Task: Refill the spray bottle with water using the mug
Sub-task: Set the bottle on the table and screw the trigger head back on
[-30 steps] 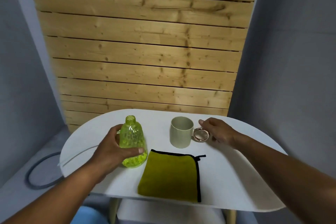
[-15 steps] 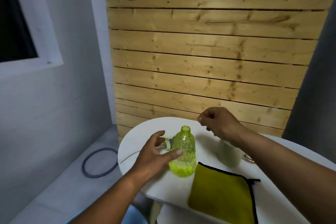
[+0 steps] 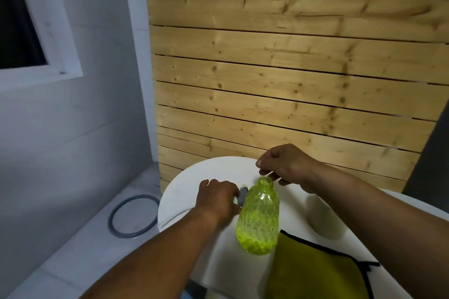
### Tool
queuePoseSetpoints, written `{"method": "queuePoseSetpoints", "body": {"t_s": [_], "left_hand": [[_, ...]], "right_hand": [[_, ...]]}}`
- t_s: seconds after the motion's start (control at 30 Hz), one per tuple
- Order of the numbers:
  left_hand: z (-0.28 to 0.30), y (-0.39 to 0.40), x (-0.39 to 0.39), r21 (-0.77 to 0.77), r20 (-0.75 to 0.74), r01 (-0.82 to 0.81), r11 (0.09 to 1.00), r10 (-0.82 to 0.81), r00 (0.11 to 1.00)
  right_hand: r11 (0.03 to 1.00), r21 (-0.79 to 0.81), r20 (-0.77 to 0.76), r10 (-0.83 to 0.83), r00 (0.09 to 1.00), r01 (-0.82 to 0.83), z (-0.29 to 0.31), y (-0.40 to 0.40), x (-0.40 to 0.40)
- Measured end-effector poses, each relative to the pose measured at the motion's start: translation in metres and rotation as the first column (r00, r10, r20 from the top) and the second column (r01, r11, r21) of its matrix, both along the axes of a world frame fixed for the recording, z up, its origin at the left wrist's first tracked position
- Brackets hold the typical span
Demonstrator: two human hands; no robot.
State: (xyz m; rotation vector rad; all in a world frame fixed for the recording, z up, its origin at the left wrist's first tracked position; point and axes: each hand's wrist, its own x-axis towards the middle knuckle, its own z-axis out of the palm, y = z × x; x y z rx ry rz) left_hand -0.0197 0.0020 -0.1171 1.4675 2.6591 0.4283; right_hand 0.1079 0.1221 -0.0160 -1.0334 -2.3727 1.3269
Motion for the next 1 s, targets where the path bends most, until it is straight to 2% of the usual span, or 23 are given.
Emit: {"method": "queuePoseSetpoints", "body": {"t_s": [0.1,0.2,0.27,0.37,0.43,0.53,0.67,0.77,0.83,0.87,1.0], "left_hand": [[-0.007,0.005,-0.008,0.098,0.036,-0.024,0.995,0.020,0.999],[0.008,0.006,-0.019,0.299,0.260,-0.114,0.947,0.034,0.965],[0.033,0.005,-0.021,0.475,0.428,-0.195,0.858,-0.032,0.903],[0.077,0.002,-0.009,0.656,0.545,-0.303,0.692,-0.156,0.824],[0.102,-0.001,0.004,0.716,0.582,-0.353,0.603,-0.236,0.778],[0.127,-0.002,0.023,0.763,0.590,-0.375,0.526,-0.331,0.736],[0.144,-0.001,0.039,0.813,0.555,-0.397,0.426,-0.365,0.747],[0.156,-0.002,0.048,0.843,0.520,-0.381,0.380,-0.390,0.760],[0.163,-0.006,0.055,0.857,0.501,-0.357,0.373,-0.436,0.747],[0.166,-0.010,0.056,0.856,0.497,-0.330,0.398,-0.452,0.741],[0.151,-0.038,0.046,0.767,0.554,-0.210,0.607,-0.460,0.694]], "right_hand": [[1.000,0.014,-0.015,-0.006,1.000,0.007,0.002,0.002,0.000],[0.999,0.020,-0.066,-0.039,0.997,0.040,0.012,0.002,0.003],[0.997,0.023,-0.121,-0.072,0.990,0.076,0.023,-0.002,0.007],[0.989,-0.003,-0.187,-0.145,0.972,0.147,0.043,-0.011,0.012],[0.986,-0.044,-0.199,-0.164,0.966,0.159,0.056,-0.020,0.015],[0.987,-0.116,-0.214,-0.132,0.968,0.109,0.075,-0.038,0.016],[0.989,-0.135,-0.304,-0.093,0.948,0.054,0.101,-0.057,0.017],[0.988,-0.070,-0.397,-0.154,0.905,0.137,0.115,-0.067,0.017],[0.984,-0.031,-0.435,-0.170,0.884,0.174,0.121,-0.070,0.020],[0.985,-0.009,-0.435,-0.161,0.886,0.174,0.125,-0.071,0.022],[0.983,0.094,-0.424,-0.106,0.899,0.160,0.140,-0.068,0.038]]}}
